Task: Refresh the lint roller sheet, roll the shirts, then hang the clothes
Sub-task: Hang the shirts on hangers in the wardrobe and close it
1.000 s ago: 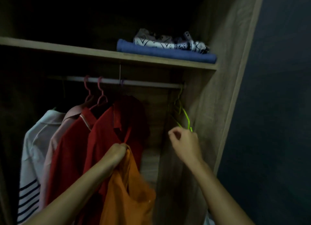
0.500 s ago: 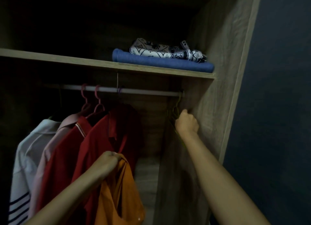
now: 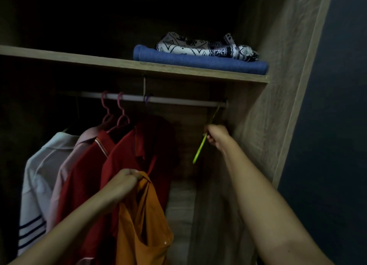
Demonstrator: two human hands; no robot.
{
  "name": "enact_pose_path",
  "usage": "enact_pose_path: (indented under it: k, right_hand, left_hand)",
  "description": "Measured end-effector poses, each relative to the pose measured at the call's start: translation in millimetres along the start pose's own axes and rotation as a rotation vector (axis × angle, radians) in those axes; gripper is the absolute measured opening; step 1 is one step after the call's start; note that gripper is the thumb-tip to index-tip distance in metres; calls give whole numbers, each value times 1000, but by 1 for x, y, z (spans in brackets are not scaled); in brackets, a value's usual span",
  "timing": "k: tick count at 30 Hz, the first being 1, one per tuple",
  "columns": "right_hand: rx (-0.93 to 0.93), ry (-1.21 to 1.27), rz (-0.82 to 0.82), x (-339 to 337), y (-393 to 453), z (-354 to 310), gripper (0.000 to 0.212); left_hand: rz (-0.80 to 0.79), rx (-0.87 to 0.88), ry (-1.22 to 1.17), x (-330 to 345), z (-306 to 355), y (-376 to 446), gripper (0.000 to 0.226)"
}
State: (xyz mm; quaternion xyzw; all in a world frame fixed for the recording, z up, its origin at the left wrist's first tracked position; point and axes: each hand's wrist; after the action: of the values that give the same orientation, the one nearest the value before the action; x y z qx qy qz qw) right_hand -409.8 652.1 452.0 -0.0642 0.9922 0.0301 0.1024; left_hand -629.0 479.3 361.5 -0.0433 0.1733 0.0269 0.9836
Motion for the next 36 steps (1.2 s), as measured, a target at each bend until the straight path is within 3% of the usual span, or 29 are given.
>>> enact_pose_path:
  k: [4,9,14,19,22,25,30,32,36]
  right_hand:
    - [-54,132,-40,5,7,-13,30]
    - [-63,339,-142,13,-1,-13,19]
    - [-31,523,-396,20,-32,1,8]
    - [122,541,-540,24,-57,25,12]
    - [118,575,-583,30,-75,35,5]
    - [120,636,-668,37,-92,42,17]
    - [172,341,-668,58,-114,66,28]
    - [148,226,-627,67,-119,81,31]
    - [150,281,-568,77,-133,99,25]
  left_hand:
    - [7,-10,-26,-2,-7,7,22]
    - [42,-47,-18,-10,-20,15,15]
    - [69,-52,-39,-8,-25,9,13]
    - [86,16,-24,-3,-21,-3,21]
    - [103,17,-14,-5,-22,-6,25]
    - [89,18,26,-4,-26,-12,22]
    - [-81,222,-29,-2,-44,-26,14]
    - [-110,163,-59,-4,-53,-26,18]
    - [-25,-45,-44,-3,-66,-22,24]
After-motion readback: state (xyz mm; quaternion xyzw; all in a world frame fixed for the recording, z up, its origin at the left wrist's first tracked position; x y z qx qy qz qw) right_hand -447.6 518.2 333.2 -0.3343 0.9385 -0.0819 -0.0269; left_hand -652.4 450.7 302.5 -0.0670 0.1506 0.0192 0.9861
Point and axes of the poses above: each hand's wrist, its own y-axis towards the middle knuckle, its own x-axis out of the palm, z = x × y, and after that the axes turned 14 degrees about -z, right-handed
